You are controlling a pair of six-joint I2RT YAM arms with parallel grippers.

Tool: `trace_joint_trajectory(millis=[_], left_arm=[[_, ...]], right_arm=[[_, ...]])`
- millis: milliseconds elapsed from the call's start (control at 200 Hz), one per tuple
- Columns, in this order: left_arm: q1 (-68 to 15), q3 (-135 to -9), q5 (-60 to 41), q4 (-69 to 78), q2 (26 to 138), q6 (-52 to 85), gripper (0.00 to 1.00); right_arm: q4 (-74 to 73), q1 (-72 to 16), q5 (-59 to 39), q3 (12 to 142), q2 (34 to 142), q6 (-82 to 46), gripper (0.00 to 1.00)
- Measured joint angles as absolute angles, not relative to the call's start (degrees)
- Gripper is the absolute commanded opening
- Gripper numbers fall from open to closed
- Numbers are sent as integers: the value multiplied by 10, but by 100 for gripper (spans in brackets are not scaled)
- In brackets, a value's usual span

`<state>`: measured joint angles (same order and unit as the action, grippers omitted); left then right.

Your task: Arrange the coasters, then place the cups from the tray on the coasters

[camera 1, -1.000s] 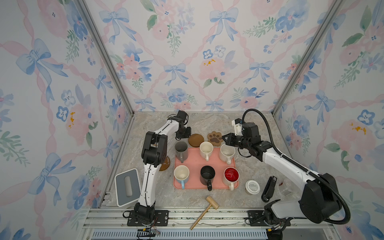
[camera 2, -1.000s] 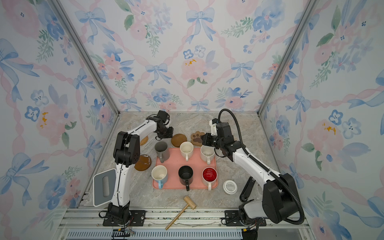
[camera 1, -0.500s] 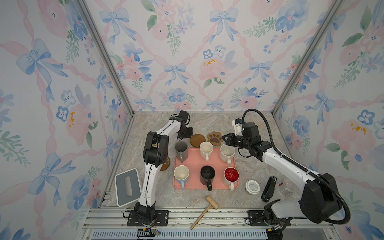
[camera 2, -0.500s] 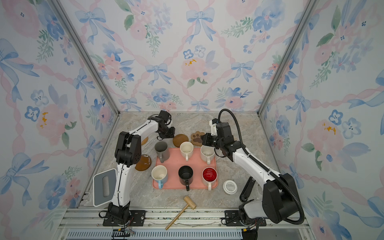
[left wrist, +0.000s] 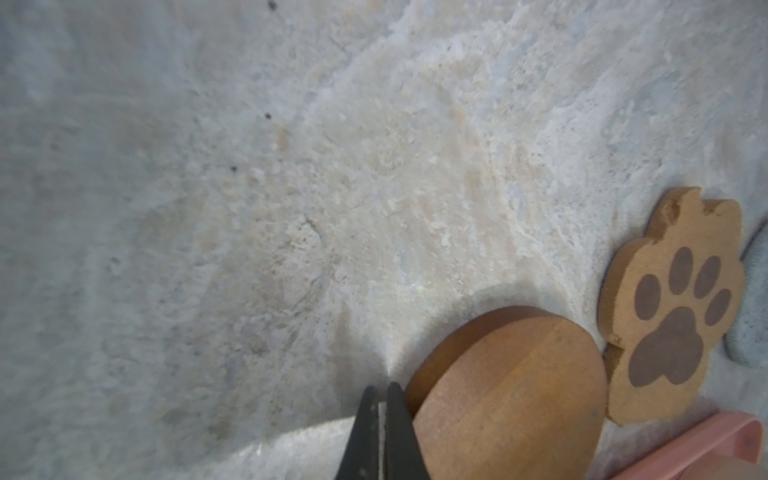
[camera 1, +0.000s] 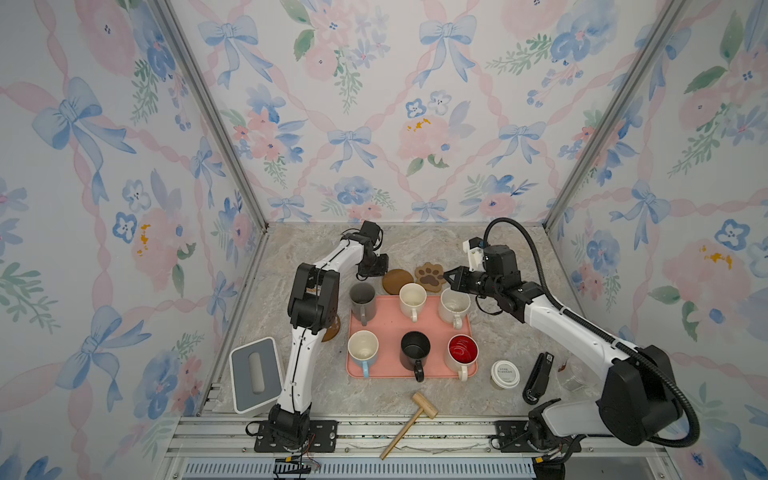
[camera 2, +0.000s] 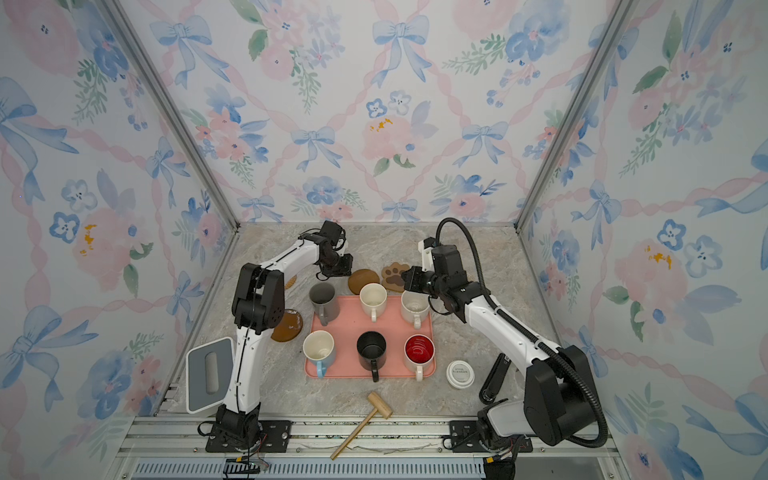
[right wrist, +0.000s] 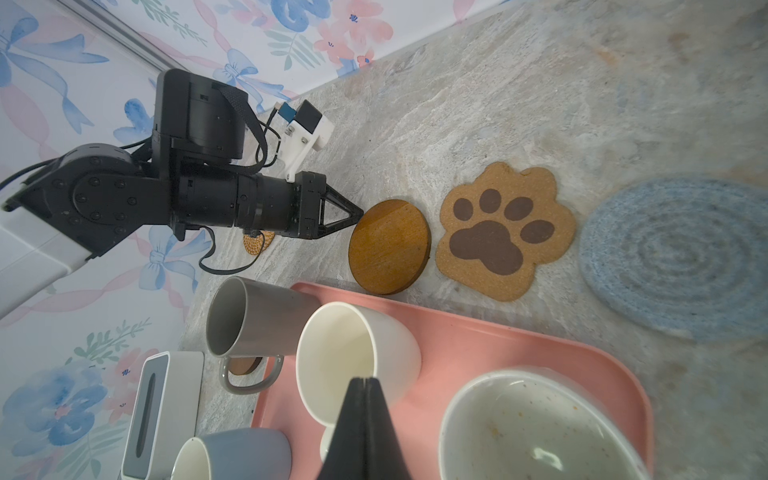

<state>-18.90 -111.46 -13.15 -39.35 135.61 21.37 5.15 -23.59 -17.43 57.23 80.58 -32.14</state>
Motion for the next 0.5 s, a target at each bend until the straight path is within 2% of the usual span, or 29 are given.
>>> trace_joint_trajectory(millis=[500], left_arm=[[-201, -1128, -136, -393, 1358, 218, 0]], right_arm=[[50, -233, -176, 572, 806, -321, 0]])
